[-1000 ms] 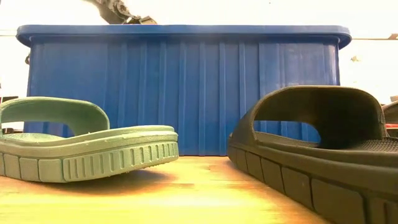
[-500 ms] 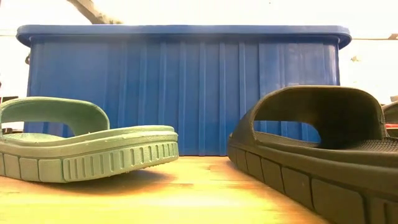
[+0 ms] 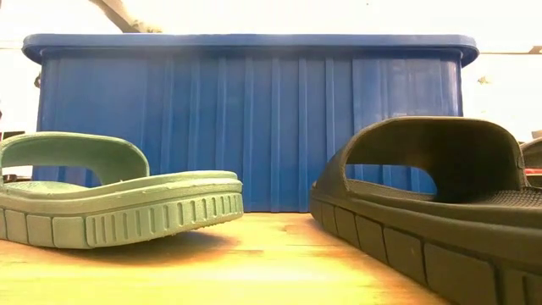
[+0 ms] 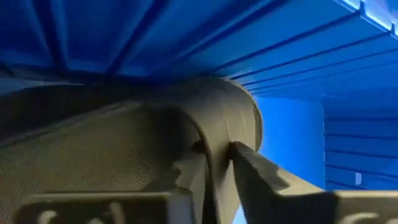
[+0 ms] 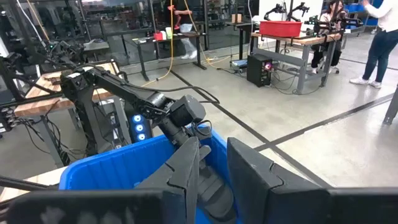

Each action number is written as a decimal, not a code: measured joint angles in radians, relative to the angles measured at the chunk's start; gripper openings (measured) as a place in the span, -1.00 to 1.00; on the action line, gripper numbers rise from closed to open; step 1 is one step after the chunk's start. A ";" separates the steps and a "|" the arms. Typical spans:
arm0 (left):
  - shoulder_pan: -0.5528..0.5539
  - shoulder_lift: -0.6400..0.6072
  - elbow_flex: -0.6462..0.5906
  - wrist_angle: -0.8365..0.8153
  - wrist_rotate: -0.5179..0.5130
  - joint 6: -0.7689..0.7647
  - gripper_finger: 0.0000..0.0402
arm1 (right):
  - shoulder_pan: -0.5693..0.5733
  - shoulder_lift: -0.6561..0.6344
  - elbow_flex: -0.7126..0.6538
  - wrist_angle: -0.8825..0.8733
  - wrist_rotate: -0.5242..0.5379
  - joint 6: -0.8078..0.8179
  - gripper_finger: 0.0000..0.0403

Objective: Pick and place slides into bin
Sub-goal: Put the black slide into the blue container, then adjust the blue container

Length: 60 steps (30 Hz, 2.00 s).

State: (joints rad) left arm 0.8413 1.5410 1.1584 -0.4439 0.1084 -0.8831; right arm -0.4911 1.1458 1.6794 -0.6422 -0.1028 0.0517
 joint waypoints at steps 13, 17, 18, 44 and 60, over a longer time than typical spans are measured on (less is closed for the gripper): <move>0.002 -0.001 0.001 -0.009 -0.005 0.074 -0.12 | 0.000 0.000 0.000 -0.006 0.000 0.000 -0.63; 0.002 -0.009 0.006 -0.020 -0.003 0.133 -0.12 | 0.000 0.000 0.000 -0.007 0.000 -0.001 -0.62; 0.002 -0.013 0.007 -0.019 -0.002 0.140 -0.12 | 0.000 0.000 0.000 -0.007 0.000 -0.002 -0.62; -0.167 -0.363 0.010 0.696 0.160 0.475 -0.25 | 0.001 -0.032 0.000 -0.038 -0.021 -0.045 -0.67; -0.418 -0.464 0.007 0.897 0.247 0.496 -0.91 | 0.004 -0.038 0.000 -0.064 -0.932 -0.136 -0.67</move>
State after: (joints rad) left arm 0.4231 1.0767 1.1654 0.4534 0.3552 -0.3872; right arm -0.4870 1.1078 1.6791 -0.7060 -1.0346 -0.0844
